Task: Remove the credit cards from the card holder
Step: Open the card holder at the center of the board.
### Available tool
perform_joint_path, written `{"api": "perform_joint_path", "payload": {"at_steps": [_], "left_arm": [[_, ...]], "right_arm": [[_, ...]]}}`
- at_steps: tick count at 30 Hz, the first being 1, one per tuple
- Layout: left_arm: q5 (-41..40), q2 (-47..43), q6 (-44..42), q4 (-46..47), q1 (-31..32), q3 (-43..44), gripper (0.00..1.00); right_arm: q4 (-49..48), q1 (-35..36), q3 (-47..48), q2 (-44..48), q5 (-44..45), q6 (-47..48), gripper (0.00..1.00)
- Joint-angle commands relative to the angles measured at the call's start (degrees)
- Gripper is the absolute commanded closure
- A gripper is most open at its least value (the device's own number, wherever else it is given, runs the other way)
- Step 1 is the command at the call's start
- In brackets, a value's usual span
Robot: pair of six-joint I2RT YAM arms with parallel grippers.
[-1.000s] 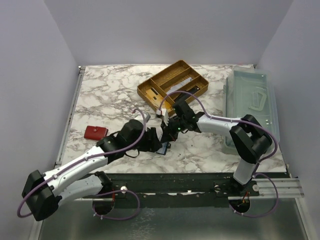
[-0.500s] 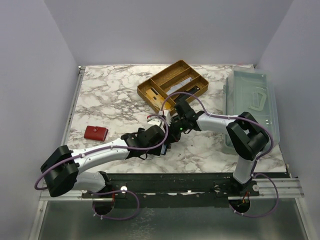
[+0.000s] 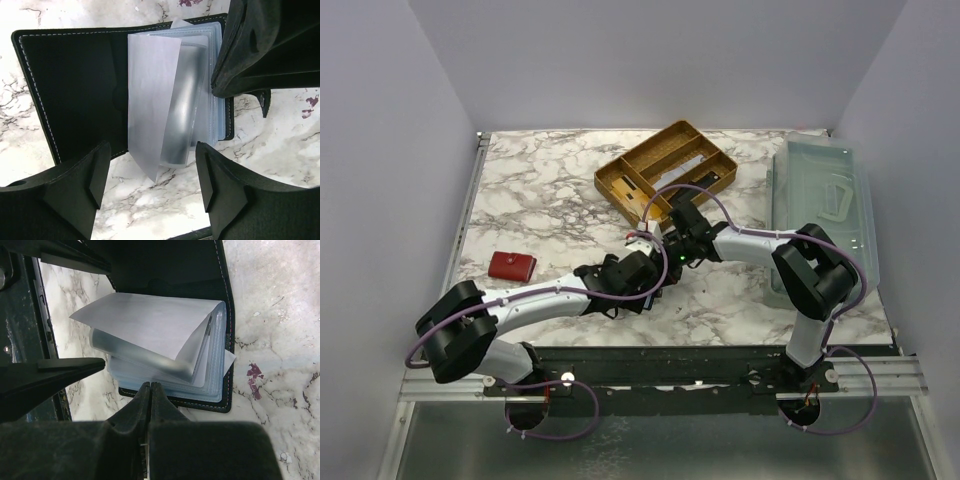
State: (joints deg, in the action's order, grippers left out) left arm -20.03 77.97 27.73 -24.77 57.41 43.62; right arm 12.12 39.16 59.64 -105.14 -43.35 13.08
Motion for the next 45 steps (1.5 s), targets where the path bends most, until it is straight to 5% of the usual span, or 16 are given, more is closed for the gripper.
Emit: {"api": "perform_joint_path", "payload": {"at_steps": [1, 10, 17, 24, 29, 31, 36, 41, 45], "left_arm": [[-2.2, 1.4, -2.0, 1.9, 0.2, 0.4, 0.26], [-6.7, 3.4, -0.6, 0.8, 0.0, 1.4, 0.36], [-5.3, 2.2, 5.2, -2.7, -2.8, 1.8, 0.65], [14.9, -7.4, 12.0, 3.2, -17.5, -4.7, 0.6], [19.7, -12.2, 17.5, 4.3, -26.0, -7.9, 0.36], [19.5, -11.8, 19.0, 2.9, -28.4, -7.6, 0.35], [16.6, -14.5, 18.5, -2.5, -29.5, -3.8, 0.37], [36.7, -26.7, 12.6, 9.2, -29.3, -4.8, 0.35], [47.6, -23.7, 13.4, 11.8, -26.9, -4.7, 0.37]], "right_arm": [[1.1, -0.1, 1.2, -0.9, -1.2, -0.2, 1.0], [1.2, -0.2, 1.2, -0.5, -1.3, -0.2, 1.0], [0.7, -0.6, 1.0, 0.1, -1.6, -0.8, 1.0], [-0.1, -0.7, 1.2, -1.2, -0.8, -2.8, 1.0], [-0.5, -0.8, 1.2, -1.7, -0.8, -4.1, 0.99], [-0.6, -0.9, 1.2, -1.8, -0.9, -4.4, 0.99], [-0.6, -1.3, 1.2, -1.3, -1.4, -4.9, 0.98], [-1.0, -1.6, 1.2, -1.5, -2.5, -5.6, 0.96], [-1.2, -1.7, 1.4, -2.1, -3.3, -6.5, 0.96]]}}
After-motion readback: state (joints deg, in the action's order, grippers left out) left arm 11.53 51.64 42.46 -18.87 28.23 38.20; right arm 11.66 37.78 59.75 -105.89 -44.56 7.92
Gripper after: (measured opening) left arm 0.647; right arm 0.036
